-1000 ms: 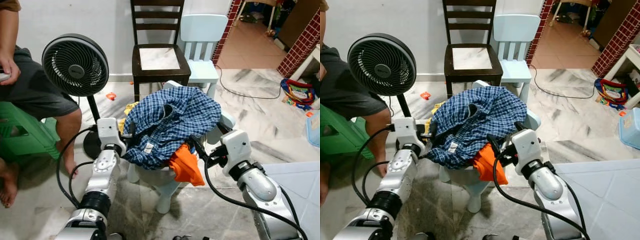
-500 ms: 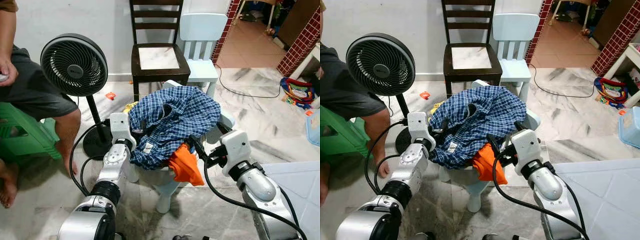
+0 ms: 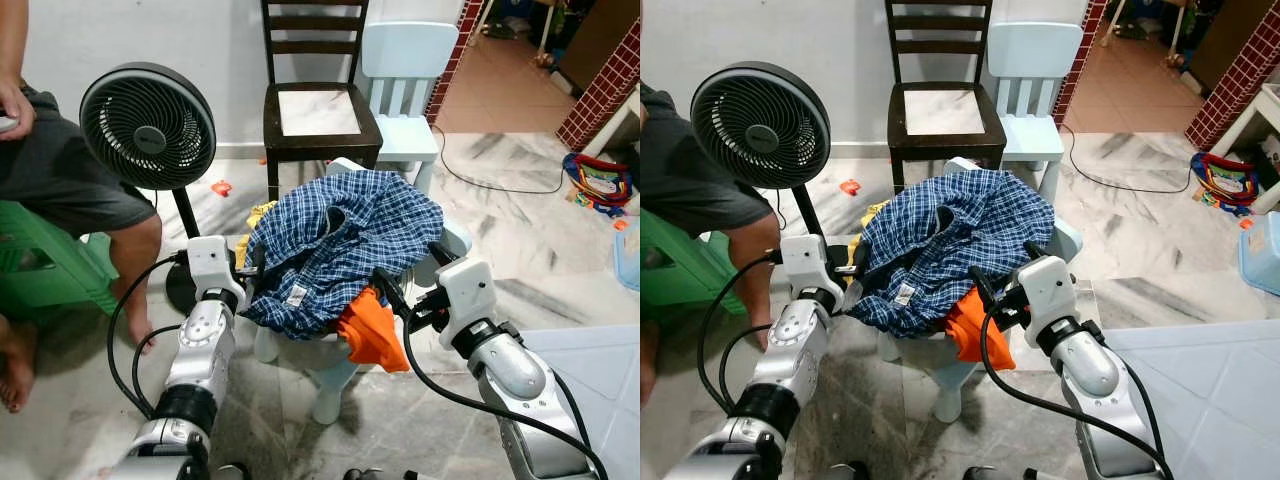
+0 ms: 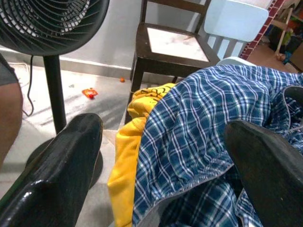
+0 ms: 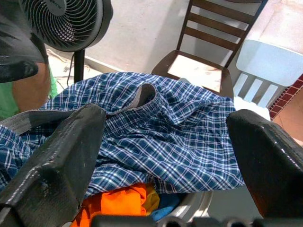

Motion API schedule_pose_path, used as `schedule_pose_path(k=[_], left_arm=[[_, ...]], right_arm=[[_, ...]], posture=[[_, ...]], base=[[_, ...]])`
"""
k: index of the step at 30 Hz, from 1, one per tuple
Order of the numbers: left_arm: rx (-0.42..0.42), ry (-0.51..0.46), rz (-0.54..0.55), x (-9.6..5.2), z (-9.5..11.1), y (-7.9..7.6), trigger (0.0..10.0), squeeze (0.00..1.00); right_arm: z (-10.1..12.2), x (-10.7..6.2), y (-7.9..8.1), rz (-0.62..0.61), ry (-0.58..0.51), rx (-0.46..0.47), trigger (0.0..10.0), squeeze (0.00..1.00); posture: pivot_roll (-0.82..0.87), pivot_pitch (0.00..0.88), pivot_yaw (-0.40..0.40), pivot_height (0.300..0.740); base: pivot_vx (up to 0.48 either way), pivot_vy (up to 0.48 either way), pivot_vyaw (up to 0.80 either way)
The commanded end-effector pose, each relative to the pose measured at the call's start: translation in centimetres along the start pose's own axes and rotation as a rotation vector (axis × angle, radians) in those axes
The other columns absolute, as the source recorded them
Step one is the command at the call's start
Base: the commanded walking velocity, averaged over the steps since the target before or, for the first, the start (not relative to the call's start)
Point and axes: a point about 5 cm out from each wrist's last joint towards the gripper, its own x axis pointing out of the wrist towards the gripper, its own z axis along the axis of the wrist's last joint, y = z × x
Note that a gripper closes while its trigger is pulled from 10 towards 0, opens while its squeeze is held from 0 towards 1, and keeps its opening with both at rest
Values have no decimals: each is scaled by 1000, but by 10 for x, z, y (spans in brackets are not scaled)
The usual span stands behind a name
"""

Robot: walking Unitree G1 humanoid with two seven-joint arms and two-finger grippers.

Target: Hang hanger

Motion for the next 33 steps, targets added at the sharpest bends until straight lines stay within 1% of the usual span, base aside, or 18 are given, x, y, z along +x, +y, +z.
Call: schedule_pose_path(k=[1, 3, 10, 11, 13, 16, 17, 19, 21, 22, 25, 27, 29, 31, 33], left_arm=[[12, -1, -20, -6, 0, -1, 10000, 0], [10, 0, -15, -10, 0, 2, 10000, 0], [15, 17, -6, -38, 4, 15, 10000, 0], [15, 17, -6, -38, 4, 15, 10000, 0], [14, 19, -1, -43, 5, 16, 10000, 0], [-13, 31, -5, -48, 7, 12, 10000, 0], [-39, 36, -17, -49, 7, 9, 10000, 0], [-47, 37, -21, -49, 8, 8, 10000, 0], [-70, 56, -36, -53, 9, 3, 10000, 0], [-70, 56, -36, -53, 9, 3, 10000, 0], [-69, 137, -77, -60, 2, -8, 10000, 0], [-57, 173, -86, -62, 0, -12, 10000, 0], [-56, 183, -83, -62, 0, -13, 10000, 0], [-49, 232, -46, -63, -1, -13, 10000, 0], [-42, 248, -50, -66, 3, -13, 10000, 0]], right_arm=[[-1, 0, 0, -2, 2, -2, 10000, 0], [-2, 0, 0, -1, 2, -2, 10000, 0], [-3, -1, -1, -3, 4, -1, 10000, 0], [-3, -1, -1, -3, 4, -1, 10000, 0], [-3, 0, 1, 2, 3, 3, 10000, 0], [-3, 1, 3, 11, -1, 6, 10000, 0], [-2, 1, 2, 11, -2, 4, 10000, 0], [-2, 1, 2, 10, -2, 4, 10000, 0], [-2, 1, -1, 6, -1, 0, 10000, 0], [-2, 1, -1, 6, -1, 0, 10000, 0], [-3, -1, -2, 2, 4, -3, 10000, 0], [-3, -2, -1, 4, 6, -2, 10000, 0], [-3, -2, 0, 5, 5, -1, 10000, 0], [-3, -2, 1, 9, 6, 0, 10000, 0], [-4, -4, -1, 9, 10, -3, 10000, 0]], posture=[[-75, 159, -65, 740], [-73, 159, -65, 740], [-62, 163, -65, 740], [-62, 163, -65, 740], [-58, 163, -66, 740], [-54, 162, -71, 740], [-55, 162, -73, 740], [-55, 162, -73, 740], [-60, 165, -72, 740], [-60, 165, -72, 740], [-61, 171, -71, 740], [-61, 171, -71, 740], [-62, 171, -72, 740], [-64, 173, -72, 740], [-62, 175, -72, 740]], base=[[0, 0, 0], [0, 0, 0], [0, 0, 0], [0, 0, 0], [0, 0, 0], [0, 0, 0], [0, 0, 0], [0, 0, 0], [0, 0, 0], [0, 0, 0], [0, 0, 0], [0, 0, 0], [0, 0, 0], [0, 0, 0], [0, 0, 0]])
